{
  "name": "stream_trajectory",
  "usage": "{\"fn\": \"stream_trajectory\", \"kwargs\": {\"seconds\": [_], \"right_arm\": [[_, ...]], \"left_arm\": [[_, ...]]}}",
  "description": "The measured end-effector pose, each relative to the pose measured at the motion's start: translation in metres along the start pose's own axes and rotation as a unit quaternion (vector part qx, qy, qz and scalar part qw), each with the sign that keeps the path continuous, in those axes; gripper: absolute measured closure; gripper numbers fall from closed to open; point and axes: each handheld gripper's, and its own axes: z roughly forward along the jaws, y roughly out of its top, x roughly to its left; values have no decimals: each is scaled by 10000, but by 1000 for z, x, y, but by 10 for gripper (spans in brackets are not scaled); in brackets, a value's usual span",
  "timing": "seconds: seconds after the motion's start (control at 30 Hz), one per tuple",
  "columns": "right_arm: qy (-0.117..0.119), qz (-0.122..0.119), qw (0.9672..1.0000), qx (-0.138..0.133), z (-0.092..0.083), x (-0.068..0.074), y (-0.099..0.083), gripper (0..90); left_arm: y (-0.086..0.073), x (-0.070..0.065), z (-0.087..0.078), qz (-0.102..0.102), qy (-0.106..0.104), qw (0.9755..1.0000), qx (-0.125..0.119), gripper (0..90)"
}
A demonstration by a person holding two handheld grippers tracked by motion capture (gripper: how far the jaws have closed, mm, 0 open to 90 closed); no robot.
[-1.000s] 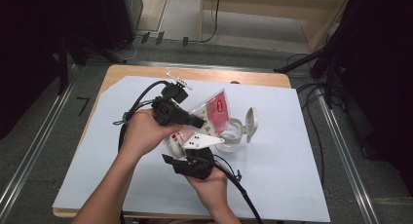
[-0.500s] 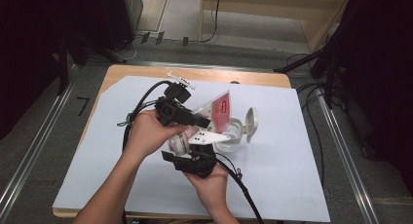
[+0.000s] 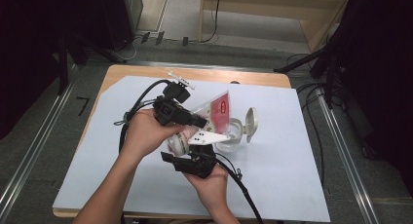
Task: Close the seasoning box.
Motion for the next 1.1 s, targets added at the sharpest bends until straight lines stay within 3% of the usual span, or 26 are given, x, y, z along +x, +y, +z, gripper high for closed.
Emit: {"fn": "stream_trajectory", "kwargs": {"seconds": [0.2,0.47,0.6,0.67,0.73,0.9,1.1], "right_arm": [[-37,40,10000,-29,-2,1,4,618],[248,653,9974,-196,-9,-7,7,622],[367,788,9959,-269,-11,-10,9,622],[334,737,9964,-272,-11,-10,9,625],[157,572,9981,-192,-10,-9,8,622],[174,568,9981,-159,-11,-9,8,620],[14,291,9995,-83,-9,-4,9,554]], "left_arm": [[2,0,1,48,-168,9994,-291,783],[3,-1,-3,167,-206,9991,-335,696],[5,-2,-5,124,-123,9995,-280,703],[5,-3,-4,111,-35,9997,-203,748],[5,-4,-4,124,-37,9997,-184,786],[5,-4,-4,-8,-16,9999,-164,807],[5,2,-7,-116,59,9997,-202,834]]}}
